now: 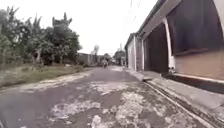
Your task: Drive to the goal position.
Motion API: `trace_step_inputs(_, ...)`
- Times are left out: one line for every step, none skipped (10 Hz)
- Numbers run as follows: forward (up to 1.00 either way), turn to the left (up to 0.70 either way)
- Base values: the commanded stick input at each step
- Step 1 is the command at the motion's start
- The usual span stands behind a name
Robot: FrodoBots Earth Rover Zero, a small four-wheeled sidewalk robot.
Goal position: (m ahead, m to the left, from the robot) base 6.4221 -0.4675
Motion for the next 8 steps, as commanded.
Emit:
trace_step_inputs(0.7, 0.05)
trace_step_inputs(0.7, 0.05)
trace_step_inputs(0.7, 0.05)
trace_step_inputs(0.7, 0.05)
trace_step_inputs(0.7, 0.05)
trace_step_inputs(0.7, 0.05)
trace_step_inputs(0.7, 0.05)
trace_step_inputs(0.7, 0.05)
